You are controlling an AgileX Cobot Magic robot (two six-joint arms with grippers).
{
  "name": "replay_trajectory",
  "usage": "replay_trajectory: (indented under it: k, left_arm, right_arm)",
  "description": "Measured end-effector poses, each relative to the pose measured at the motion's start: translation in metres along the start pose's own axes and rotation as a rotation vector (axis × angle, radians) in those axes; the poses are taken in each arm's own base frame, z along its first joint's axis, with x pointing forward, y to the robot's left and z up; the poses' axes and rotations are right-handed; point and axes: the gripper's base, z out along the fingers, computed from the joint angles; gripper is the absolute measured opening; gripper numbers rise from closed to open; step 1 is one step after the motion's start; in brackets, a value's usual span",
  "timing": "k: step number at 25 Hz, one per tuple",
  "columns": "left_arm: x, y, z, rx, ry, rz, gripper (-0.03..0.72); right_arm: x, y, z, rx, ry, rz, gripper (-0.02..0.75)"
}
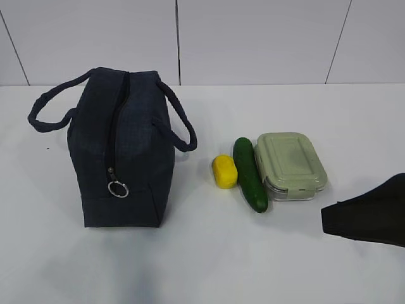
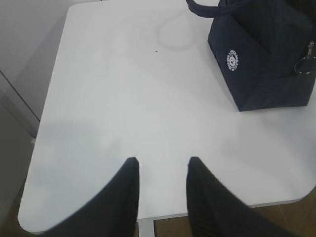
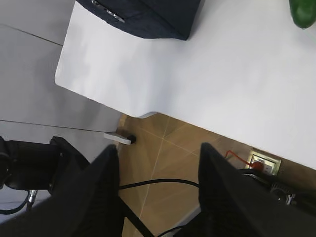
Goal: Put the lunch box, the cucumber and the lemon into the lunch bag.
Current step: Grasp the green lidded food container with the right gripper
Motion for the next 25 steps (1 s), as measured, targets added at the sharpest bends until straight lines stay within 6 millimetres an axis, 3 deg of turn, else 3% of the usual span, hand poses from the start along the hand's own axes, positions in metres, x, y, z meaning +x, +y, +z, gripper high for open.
replay_trajectory:
  k: [8,14,20,25]
  left_arm:
    - [0.0,0.0,0.0,0.002,0.0,-0.001,0.235]
    - [0.0,0.0,0.0,0.002,0.0,-0.001,0.235]
    - [0.0,0.0,0.0,0.002,0.0,-0.001,0.235]
    - [0.0,0.0,0.0,0.002,0.0,-0.001,0.235]
  right_arm:
    - [-0.021,0.003,0.002,-0.045,0.031,-0.025,0.389]
    - [-0.021,0.002,0.004,-0.074,0.068,-0.015,0.389]
    - [-0.023,-0.01,0.007,-0.08,0.102,0.01,0.389]
    - [-0.029,-0.031,0.006,-0.067,0.097,0.054,0.389]
